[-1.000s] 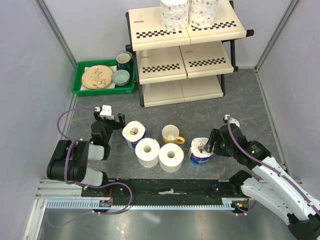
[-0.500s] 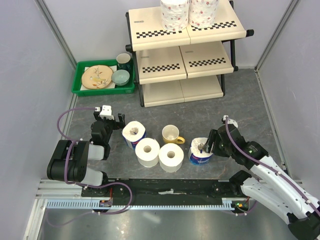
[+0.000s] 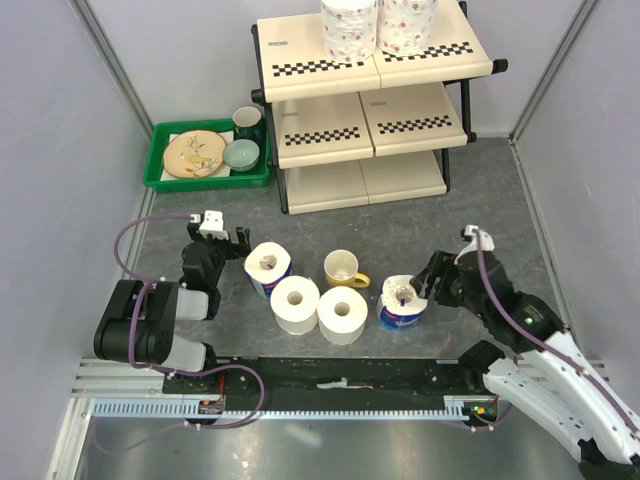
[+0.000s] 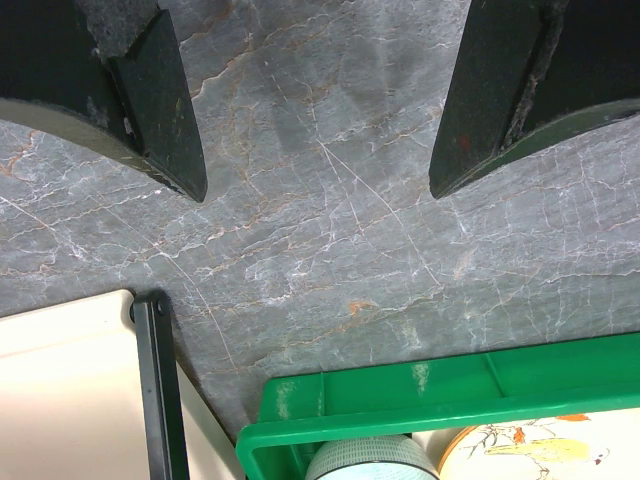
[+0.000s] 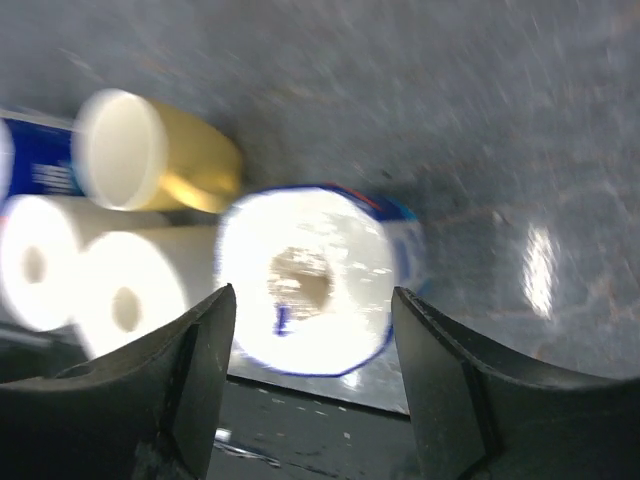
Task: Place and organize the paper towels onto the shelf
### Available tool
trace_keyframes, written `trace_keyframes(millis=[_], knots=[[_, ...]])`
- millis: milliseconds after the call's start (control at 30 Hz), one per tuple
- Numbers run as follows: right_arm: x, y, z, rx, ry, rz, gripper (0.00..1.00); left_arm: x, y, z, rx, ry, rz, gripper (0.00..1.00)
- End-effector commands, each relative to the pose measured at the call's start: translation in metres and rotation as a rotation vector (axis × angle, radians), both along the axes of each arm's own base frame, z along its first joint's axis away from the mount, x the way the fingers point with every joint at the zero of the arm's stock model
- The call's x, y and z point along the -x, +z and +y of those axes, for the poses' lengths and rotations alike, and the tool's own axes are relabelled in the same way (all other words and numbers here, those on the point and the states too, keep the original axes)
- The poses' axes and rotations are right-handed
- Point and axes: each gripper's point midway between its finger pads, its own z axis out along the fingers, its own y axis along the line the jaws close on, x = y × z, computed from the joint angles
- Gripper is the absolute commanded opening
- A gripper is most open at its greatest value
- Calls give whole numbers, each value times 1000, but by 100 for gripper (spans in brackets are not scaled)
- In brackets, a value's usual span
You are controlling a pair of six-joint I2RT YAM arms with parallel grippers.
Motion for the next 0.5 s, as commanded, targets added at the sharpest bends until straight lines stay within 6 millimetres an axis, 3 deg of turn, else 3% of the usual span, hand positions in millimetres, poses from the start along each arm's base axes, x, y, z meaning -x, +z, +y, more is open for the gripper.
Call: trace_keyframes(millis=[0, 100, 267, 300, 467], knots=[[-13, 80, 16, -102, 96, -241, 73, -5, 16, -1, -17, -11, -57, 100], [-6, 76, 47, -181, 241, -213, 74, -5, 16, -1, -17, -11, -59, 100], [-4, 65, 70, -170, 351, -178, 74, -5, 16, -1, -16, -11, -57, 100], [-3, 71, 76, -162, 384, -197, 75, -5, 16, -1, -16, -12, -57, 100], [-23, 79, 105, -92, 403, -235, 75, -5, 16, -1, -16, -12, -57, 100]])
